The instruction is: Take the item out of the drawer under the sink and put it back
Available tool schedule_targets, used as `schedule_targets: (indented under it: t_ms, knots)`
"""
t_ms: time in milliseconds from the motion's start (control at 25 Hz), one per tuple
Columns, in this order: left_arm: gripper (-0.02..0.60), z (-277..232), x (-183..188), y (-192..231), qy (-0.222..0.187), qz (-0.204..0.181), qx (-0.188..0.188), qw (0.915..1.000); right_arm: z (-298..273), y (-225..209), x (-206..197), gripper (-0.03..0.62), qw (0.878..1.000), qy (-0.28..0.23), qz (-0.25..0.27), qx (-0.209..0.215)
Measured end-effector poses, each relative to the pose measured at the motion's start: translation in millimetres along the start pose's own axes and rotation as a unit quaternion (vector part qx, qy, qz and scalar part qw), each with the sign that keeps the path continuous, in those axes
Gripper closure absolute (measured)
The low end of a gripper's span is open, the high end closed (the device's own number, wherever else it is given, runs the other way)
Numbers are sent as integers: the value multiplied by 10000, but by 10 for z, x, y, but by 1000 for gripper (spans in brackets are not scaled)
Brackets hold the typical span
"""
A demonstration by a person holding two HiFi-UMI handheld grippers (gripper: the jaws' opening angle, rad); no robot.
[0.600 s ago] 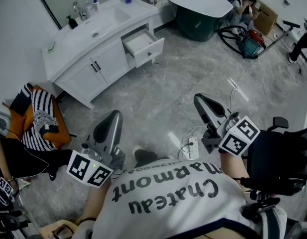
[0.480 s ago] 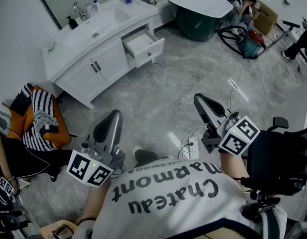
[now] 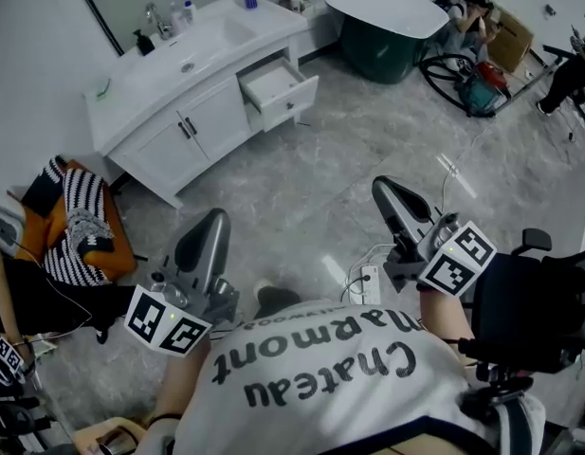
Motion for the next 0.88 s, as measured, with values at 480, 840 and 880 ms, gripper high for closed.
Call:
schedule_targets:
  t_ms: [480, 840, 880]
  knots:
    - [574, -223, -159, 333, 118, -80, -327, 9994, -169, -221, -64, 582, 9997, -74, 95, -219]
    - [574, -891, -69, 1286, 269, 185, -768, 9965, -761, -527, 147, 582, 9959, -175, 118, -884]
    - [574, -956, -26, 1399, 272, 168, -829, 9960, -865, -548, 189, 582, 9955, -227, 111, -909]
Point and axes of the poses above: the fingertips, and each gripper's own axes: z backward along the fingers, y to its left, x out of its top, the point moved 4 cm from there along z, backward along the fingers, and after that the axes turned 9 degrees about -x, right-handed, at the moved point
